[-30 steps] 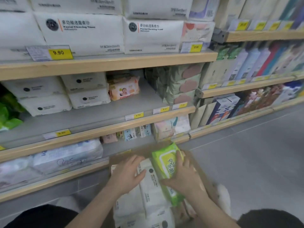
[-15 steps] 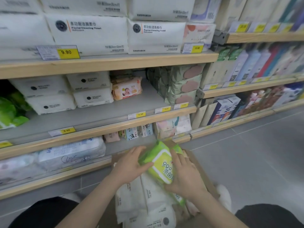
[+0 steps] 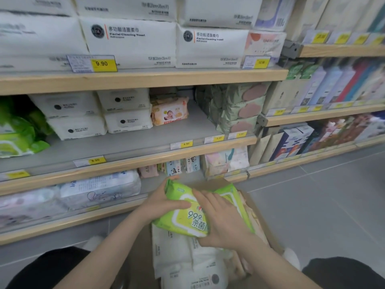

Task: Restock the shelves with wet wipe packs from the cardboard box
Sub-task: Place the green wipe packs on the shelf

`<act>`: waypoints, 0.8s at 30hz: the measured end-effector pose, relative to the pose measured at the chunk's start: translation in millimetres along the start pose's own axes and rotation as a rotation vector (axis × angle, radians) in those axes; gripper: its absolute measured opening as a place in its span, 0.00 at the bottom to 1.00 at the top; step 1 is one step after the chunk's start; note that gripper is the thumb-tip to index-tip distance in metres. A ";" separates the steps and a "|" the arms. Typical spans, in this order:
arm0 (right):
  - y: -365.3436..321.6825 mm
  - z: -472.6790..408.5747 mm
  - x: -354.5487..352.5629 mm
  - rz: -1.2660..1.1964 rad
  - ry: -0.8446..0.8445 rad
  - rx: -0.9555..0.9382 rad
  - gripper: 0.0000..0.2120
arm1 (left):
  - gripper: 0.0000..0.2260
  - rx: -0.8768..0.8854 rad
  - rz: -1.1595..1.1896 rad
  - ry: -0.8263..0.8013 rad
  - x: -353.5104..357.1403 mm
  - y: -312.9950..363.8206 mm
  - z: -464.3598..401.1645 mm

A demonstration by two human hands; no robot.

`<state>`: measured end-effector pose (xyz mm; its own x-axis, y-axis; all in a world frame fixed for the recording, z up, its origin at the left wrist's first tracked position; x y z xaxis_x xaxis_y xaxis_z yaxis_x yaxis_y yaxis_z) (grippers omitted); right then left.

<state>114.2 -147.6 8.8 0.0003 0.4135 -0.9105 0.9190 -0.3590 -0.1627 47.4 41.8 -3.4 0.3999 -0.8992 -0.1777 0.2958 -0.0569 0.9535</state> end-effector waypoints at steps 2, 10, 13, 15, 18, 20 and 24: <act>5.2 2.1 2.5 -0.025 -0.020 0.008 0.52 | 0.39 0.042 -0.010 0.078 2.7 -1.1 2.5; 76.9 32.9 24.6 -0.121 -0.088 0.470 0.49 | 0.36 0.095 -0.094 0.249 -27.7 -8.0 14.6; 100.4 43.7 41.0 -0.090 -0.191 0.599 0.51 | 0.36 0.104 -0.096 0.296 -34.7 -9.6 17.6; 110.0 49.6 53.0 -0.099 -0.251 0.690 0.50 | 0.36 0.101 -0.081 0.304 -35.2 -12.9 17.3; 123.9 58.2 70.2 -0.204 -0.305 0.865 0.51 | 0.35 0.096 -0.100 0.309 -33.0 -14.8 13.7; 130.0 60.6 75.3 -0.348 -0.287 0.989 0.49 | 0.36 0.097 -0.117 0.306 -31.4 -14.2 10.0; 133.2 60.1 85.0 -0.528 -0.241 1.105 0.35 | 0.37 0.088 -0.136 0.306 -29.7 -14.8 5.8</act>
<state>213.0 -210.6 -113.1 -0.4472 0.5993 -0.6640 -0.0380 -0.7544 -0.6553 26.1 66.8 -10.7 0.6073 -0.7097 -0.3569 0.2939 -0.2167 0.9309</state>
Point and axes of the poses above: each hand's wrist, its own z-axis away from the middle knuckle, its own x-axis out of the palm, y = z × x, the point moved 2 cm from there along -z, towards the middle knuckle, and after that the axes turned 10 degrees about y, right-handed, at the moved point
